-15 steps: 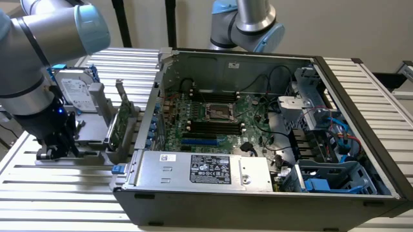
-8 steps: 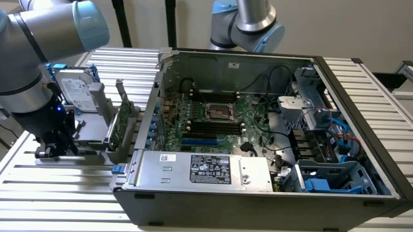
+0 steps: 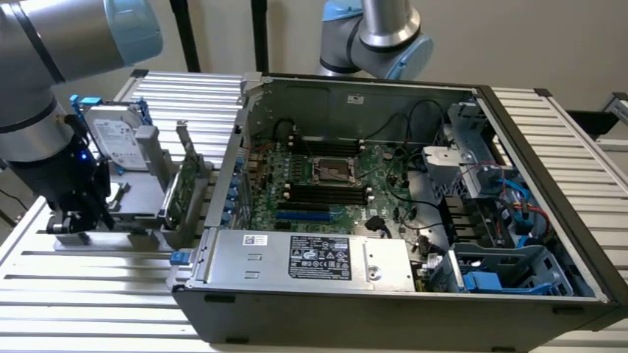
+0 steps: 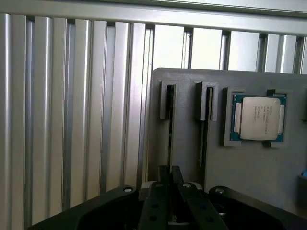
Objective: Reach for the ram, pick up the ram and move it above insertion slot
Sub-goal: 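Pick up the ram and move it above insertion slot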
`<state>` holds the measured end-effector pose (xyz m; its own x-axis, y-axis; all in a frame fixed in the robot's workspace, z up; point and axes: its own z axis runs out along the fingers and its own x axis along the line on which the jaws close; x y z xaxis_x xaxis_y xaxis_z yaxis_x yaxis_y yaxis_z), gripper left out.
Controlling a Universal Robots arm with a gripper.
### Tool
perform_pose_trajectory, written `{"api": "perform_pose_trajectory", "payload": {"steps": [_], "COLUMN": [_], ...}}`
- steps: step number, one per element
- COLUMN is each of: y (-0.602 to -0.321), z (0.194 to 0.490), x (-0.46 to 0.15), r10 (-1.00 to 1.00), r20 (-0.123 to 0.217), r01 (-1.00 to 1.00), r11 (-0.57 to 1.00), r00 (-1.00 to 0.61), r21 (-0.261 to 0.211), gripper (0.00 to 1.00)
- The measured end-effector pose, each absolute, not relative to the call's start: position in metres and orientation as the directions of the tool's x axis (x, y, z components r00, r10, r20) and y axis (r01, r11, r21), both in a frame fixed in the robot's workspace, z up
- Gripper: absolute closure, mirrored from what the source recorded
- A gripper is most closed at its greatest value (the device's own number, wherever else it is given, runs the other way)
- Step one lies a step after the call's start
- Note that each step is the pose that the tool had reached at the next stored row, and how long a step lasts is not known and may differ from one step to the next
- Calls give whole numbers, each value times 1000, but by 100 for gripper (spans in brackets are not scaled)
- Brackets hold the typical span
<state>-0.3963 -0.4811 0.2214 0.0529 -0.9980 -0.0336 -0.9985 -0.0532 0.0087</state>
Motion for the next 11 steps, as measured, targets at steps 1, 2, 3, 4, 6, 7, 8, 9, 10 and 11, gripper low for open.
{"api": "perform_pose_trajectory", "payload": {"steps": [1,2,3,4,6,7,8,9,10,11], "y": [-481,-481,-481,-481,-482,-482,-482,-482,-482,-481], "z": [225,229,233,238,247,251,256,261,265,270], "x": [-396,-396,-396,-396,-396,-395,-394,-393,-391,-387], "r10": [-998,-998,-998,-998,-998,-998,-998,-998,-998,-998], "r20": [-35,-35,-36,-36,-36,-36,-36,-36,-36,-37], "r01": [-999,-999,-999,-999,-999,-999,-999,-999,-999,-999], "r11": [-53,-53,-53,-53,-53,-53,-53,-53,-53,-53], "r00": [53,53,53,53,53,53,53,53,53,53], "r21": [9,9,10,10,10,11,11,11,11,11], "gripper": [86,86,86,86,86,86,86,86,86,86]}}
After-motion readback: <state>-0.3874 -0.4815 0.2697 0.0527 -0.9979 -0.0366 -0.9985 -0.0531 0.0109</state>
